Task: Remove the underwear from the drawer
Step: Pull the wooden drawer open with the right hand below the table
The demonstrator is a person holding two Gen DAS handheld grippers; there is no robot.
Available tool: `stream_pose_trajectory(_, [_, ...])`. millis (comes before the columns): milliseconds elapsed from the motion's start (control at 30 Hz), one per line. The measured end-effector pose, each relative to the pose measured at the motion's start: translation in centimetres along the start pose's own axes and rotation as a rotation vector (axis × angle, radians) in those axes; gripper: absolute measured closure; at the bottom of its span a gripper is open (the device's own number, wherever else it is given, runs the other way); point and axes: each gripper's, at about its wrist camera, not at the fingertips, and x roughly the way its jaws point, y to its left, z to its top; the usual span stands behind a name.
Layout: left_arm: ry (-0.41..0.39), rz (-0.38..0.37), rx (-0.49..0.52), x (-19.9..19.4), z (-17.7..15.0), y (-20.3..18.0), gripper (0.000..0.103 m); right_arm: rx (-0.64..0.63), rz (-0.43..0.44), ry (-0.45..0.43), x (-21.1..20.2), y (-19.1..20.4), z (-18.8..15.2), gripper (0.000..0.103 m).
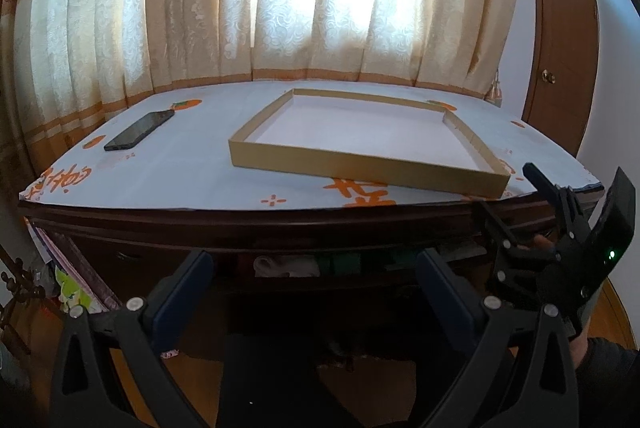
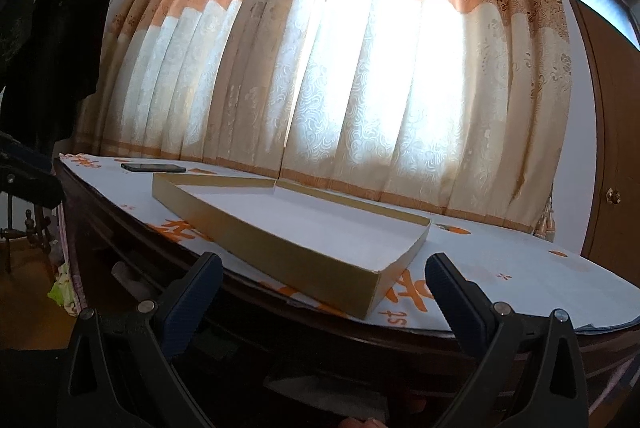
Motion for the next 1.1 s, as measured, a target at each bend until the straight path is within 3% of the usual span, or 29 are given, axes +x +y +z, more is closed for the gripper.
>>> stream_pose_trajectory(200, [0.008, 0.005, -0.002, 0.2, -0.2, 0.0, 0.000, 0.006, 0.014, -0.042, 0.7, 0.0, -0.7, 0.001])
stream_pose_trajectory(533, [0.014, 0.002, -0.016, 0.4, -0.1, 0.4, 0.000, 0.038, 0.007, -0.031, 1.7, -0.6, -2.3, 0.001])
stream_pose_trajectory(1100, [0.025, 0.004, -0.001, 0.4, -0.2, 0.0, 0.000, 0.020, 0.020, -0.036, 2.4, -1.0, -1.9, 0.001])
